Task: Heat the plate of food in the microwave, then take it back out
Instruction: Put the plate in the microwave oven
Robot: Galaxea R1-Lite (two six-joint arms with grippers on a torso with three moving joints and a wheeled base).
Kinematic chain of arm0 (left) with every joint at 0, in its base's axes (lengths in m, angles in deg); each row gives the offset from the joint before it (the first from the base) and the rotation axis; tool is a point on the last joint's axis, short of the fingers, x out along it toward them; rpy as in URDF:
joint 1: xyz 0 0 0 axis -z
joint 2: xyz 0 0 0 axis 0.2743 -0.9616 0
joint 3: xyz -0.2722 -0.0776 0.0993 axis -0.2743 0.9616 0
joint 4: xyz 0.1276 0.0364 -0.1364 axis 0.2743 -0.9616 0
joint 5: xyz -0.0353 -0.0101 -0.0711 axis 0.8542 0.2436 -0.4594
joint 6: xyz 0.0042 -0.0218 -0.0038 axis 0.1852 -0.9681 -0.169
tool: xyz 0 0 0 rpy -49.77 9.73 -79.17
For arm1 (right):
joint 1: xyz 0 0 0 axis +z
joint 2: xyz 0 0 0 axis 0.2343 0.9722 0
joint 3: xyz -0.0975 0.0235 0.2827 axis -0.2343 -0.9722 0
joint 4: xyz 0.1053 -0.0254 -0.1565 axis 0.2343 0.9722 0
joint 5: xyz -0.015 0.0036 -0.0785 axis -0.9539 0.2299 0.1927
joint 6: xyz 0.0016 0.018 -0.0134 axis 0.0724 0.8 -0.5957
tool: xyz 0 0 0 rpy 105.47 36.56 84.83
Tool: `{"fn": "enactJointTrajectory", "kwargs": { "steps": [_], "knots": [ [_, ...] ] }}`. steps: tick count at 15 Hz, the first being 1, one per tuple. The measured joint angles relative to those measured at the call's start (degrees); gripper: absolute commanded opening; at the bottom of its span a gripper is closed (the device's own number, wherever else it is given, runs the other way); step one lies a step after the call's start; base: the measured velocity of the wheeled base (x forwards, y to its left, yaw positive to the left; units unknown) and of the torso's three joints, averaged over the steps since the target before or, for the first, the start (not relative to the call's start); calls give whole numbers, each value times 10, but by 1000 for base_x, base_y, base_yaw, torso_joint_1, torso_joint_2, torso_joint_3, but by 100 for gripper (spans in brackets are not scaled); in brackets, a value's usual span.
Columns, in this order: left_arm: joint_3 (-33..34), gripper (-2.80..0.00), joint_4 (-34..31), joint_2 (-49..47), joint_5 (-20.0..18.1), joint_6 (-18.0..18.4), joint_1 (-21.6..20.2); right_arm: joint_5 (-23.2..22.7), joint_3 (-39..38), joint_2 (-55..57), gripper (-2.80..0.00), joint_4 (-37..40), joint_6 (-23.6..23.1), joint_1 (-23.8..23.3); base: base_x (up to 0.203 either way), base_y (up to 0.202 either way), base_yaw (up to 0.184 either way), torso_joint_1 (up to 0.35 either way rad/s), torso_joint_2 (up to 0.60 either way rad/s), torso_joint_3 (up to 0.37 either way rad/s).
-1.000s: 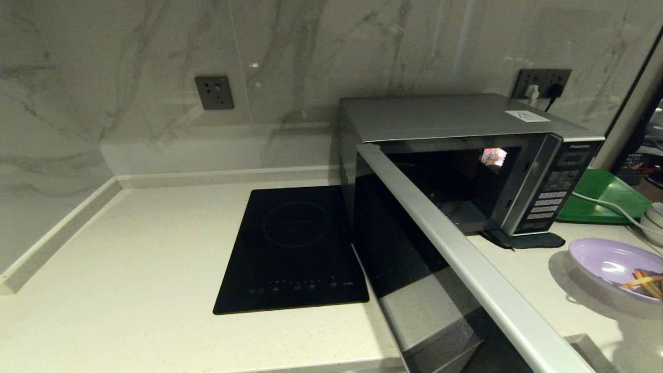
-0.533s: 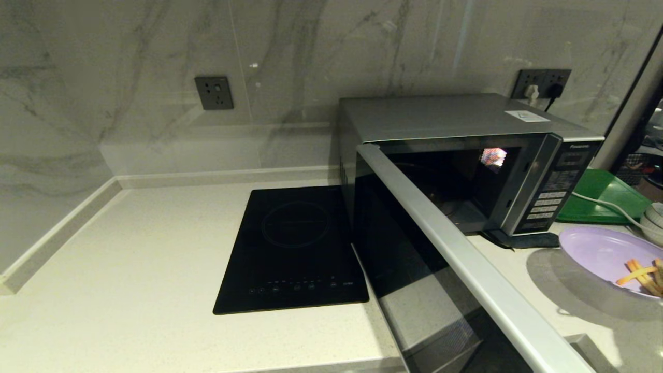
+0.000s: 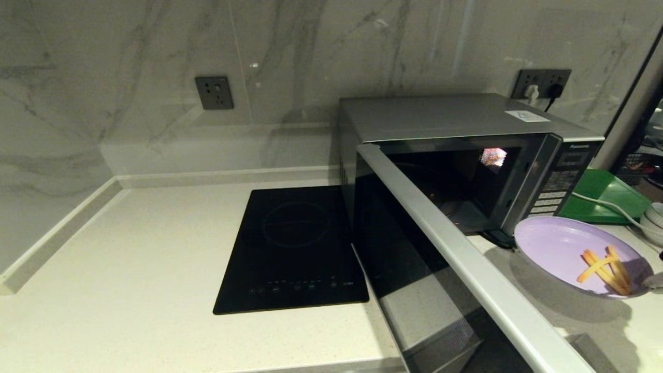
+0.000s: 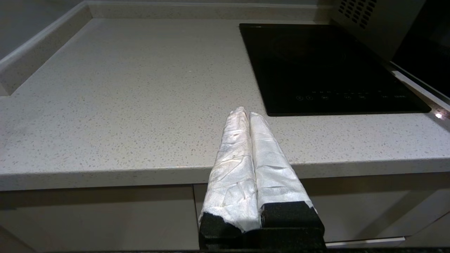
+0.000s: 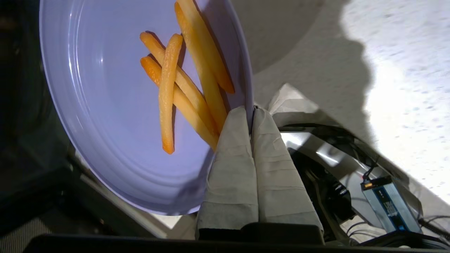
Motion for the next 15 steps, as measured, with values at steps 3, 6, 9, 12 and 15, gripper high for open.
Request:
{"fn": "enactJointTrajectory", "kwargs": {
  "steps": [3, 6, 9, 12, 15],
  "knots": [
    [0, -280, 0, 0, 0, 0, 0, 0, -1, -17, -280, 0, 26, 64, 0, 0, 0, 0, 0, 0],
    [0, -280, 0, 0, 0, 0, 0, 2, 8, -21, -280, 0, 50, 125, 0, 0, 0, 0, 0, 0],
    [0, -280, 0, 0, 0, 0, 0, 5, 35, 2, -280, -1, 73, 173, 0, 0, 0, 0, 0, 0],
    [0, -280, 0, 0, 0, 0, 0, 16, 76, 43, -280, -2, 103, 211, 0, 0, 0, 0, 0, 0],
    [0, -280, 0, 0, 1, 0, 0, 42, 123, 97, -280, -4, 121, 238, 0, 0, 0, 0, 0, 0]
  ]
}}
